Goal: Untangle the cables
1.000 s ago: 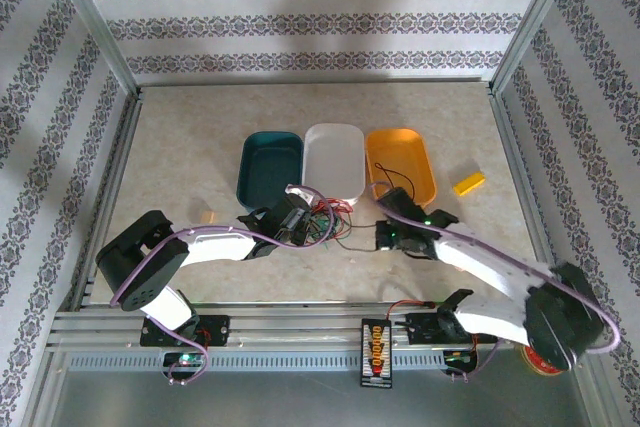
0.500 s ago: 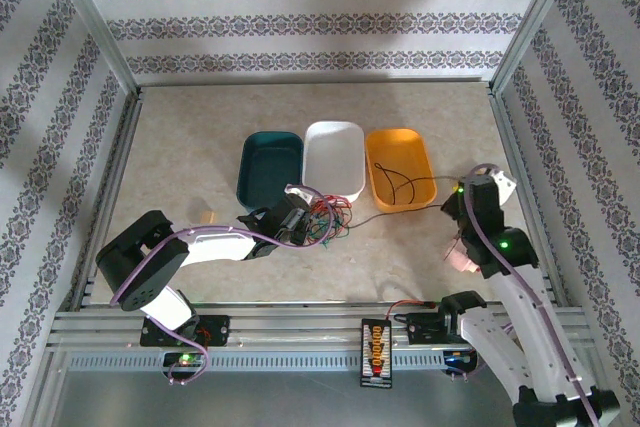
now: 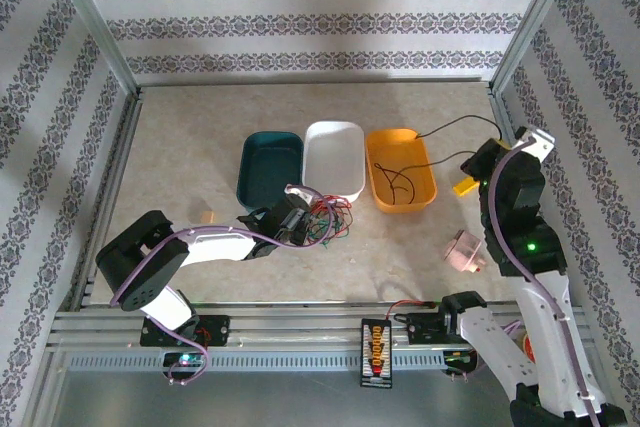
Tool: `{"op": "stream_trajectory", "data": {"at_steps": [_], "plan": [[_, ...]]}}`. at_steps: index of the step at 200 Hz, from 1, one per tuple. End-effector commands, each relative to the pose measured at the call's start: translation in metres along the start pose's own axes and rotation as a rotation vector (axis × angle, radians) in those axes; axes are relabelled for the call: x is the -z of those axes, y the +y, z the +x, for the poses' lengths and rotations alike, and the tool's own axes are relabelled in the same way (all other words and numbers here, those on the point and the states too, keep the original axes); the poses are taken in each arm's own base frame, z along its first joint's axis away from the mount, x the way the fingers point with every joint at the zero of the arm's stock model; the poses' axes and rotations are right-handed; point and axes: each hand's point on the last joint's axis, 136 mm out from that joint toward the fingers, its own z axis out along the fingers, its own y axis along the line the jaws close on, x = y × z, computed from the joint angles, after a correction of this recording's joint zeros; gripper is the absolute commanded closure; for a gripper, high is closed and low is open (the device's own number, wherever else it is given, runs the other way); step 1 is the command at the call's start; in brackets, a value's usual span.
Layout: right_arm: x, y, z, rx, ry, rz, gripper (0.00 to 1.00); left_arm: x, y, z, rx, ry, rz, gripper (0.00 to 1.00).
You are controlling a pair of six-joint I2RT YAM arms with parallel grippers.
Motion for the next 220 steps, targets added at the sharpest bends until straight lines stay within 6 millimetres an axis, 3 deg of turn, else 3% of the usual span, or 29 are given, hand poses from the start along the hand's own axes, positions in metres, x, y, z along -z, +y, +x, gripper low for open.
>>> {"op": "stream_trajectory", "data": {"at_steps": [1, 35, 67, 106, 144, 220], "plan": [[-0.012, 0.009, -0.025, 0.049, -0.081, 0.011, 1.00, 0.003, 0.001, 0.007, -0.008, 0.023, -0.015, 1.00], [-0.043, 0.010, -0.021, 0.126, -0.079, 0.092, 1.00, 0.003, 0.001, 0.008, -0.011, 0.025, -0.012, 1.00], [-0.064, -0.005, 0.005, 0.131, -0.043, 0.176, 1.00, 0.004, 0.000, 0.009, -0.019, 0.027, -0.003, 1.00], [-0.087, -0.013, 0.087, 0.125, 0.159, 0.157, 1.00, 0.003, -0.001, 0.009, -0.023, 0.034, -0.002, 1.00], [-0.094, -0.028, 0.161, 0.121, 0.333, 0.175, 1.00, 0.001, -0.005, 0.009, -0.034, 0.045, 0.012, 1.00], [-0.117, -0.019, 0.244, 0.137, 0.572, 0.170, 1.00, -0.003, -0.009, 0.010, -0.045, 0.060, 0.024, 1.00]]}}
